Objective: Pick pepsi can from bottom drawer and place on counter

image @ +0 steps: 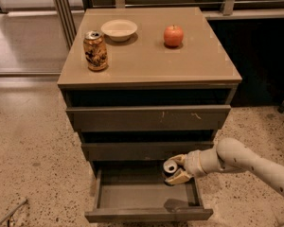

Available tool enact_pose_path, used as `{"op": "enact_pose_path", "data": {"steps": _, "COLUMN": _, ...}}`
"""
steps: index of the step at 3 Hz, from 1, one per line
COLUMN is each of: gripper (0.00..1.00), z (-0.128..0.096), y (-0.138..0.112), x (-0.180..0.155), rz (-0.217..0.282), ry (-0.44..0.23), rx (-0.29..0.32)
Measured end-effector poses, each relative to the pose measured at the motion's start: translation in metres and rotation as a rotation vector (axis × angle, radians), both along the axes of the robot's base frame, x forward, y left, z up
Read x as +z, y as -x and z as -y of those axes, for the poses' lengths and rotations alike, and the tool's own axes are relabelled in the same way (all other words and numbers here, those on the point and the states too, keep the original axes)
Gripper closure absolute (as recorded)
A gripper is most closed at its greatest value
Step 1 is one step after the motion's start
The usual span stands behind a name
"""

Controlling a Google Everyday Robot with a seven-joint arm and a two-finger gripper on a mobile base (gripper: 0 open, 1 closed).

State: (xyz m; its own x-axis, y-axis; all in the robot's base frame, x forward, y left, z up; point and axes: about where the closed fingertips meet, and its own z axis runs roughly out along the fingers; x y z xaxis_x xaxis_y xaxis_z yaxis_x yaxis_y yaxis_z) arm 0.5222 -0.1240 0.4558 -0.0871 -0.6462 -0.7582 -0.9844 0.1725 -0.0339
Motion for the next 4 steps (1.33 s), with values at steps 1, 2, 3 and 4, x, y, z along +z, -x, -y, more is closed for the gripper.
{"op": "enact_pose_path", "data": {"steps": 1, "gripper": 1.00, "z": 0.000, "y": 0.000, "x": 0.000, "rz": 0.002, "ry": 0.000, "rx": 0.001}}
{"op": "enact_pose_path", "data": {"steps": 2, "gripper": 1.00, "z": -0.003, "y": 0.006, "x": 0.028, "rz": 0.020, "ry": -0.005, "rx": 0.034}}
{"op": "enact_pose_path", "data": {"steps": 3, "gripper": 1.00, "z": -0.012, "y": 0.024, "x": 0.103, "rz": 0.061, "ry": -0.021, "rx": 0.062}}
{"op": "enact_pose_path", "data": {"steps": 4, "gripper": 1.00, "z": -0.021, "y": 0.039, "x": 0.204, "rz": 0.081, "ry": -0.017, "rx": 0.061}}
